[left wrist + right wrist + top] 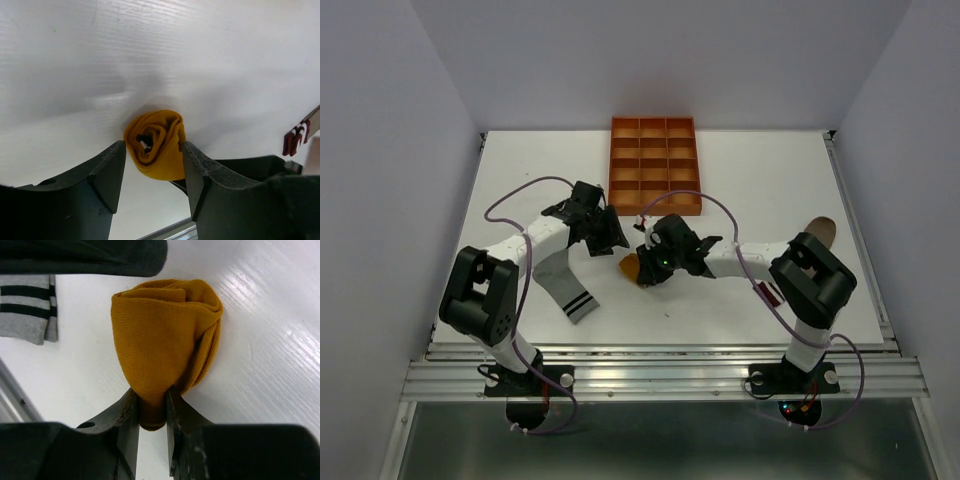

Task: Roll the socks
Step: Roll the sock at the center of the board, then pick up the sock at the center of the board.

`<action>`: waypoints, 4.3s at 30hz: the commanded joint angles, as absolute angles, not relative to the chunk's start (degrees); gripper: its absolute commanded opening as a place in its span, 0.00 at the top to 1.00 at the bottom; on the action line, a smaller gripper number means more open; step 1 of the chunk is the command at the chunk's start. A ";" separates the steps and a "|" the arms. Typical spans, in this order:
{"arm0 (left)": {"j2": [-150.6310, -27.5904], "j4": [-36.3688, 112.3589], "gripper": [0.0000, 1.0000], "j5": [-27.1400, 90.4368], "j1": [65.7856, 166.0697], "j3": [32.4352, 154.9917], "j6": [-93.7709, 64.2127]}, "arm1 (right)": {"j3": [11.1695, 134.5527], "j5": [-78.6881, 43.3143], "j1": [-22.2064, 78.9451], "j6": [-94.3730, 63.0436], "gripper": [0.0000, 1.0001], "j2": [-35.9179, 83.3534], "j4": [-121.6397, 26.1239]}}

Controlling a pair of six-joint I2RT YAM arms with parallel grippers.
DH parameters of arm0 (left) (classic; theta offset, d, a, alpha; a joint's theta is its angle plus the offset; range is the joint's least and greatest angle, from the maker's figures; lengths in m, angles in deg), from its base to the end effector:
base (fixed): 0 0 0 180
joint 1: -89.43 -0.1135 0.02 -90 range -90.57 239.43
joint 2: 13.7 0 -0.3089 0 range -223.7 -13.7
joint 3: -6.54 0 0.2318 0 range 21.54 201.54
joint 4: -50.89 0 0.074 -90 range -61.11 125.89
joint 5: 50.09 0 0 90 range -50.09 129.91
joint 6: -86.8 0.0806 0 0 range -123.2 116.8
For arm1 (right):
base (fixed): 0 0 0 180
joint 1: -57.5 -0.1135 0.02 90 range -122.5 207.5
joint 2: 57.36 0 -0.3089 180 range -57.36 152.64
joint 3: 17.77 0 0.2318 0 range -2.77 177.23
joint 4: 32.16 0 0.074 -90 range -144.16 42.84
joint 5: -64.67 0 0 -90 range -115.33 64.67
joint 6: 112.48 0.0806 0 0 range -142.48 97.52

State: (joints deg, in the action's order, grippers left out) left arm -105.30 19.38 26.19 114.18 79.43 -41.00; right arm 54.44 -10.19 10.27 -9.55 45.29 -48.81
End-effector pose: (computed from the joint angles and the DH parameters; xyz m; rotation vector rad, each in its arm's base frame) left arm 0.3059 -0.1621 0.2309 -0.1808 2.5641 -0.7464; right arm 0.2500 0.3012 0.1863 -0.8650 2.3588 0.7827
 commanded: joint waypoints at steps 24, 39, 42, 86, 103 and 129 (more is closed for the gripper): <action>-97.72 34.39 0.22 17.24 117.64 67.60 -41.34 | 56.02 12.12 24.10 5.30 0.99 56.19 -56.22; -104.93 32.64 0.22 22.59 118.78 69.70 -42.84 | 57.08 11.41 24.10 3.54 0.99 57.25 -56.83; -106.68 32.82 0.26 22.95 119.05 70.06 -43.36 | 57.52 11.41 24.10 3.27 0.99 57.68 -56.74; -116.89 12.86 1.00 26.99 121.86 80.17 -44.60 | 55.15 -29.62 7.05 -18.08 0.33 37.47 -48.75; -117.15 12.95 1.00 25.76 122.47 79.73 -45.30 | 56.46 -35.26 4.32 -18.35 0.34 43.71 -46.11; -117.15 14.18 1.00 24.88 122.48 78.59 -45.30 | 58.14 -39.21 4.32 -8.16 0.57 49.34 -44.53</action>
State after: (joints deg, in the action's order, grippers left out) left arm -114.83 21.17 23.44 121.18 81.25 -47.25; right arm 55.86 -35.55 3.56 -14.45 46.58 -47.13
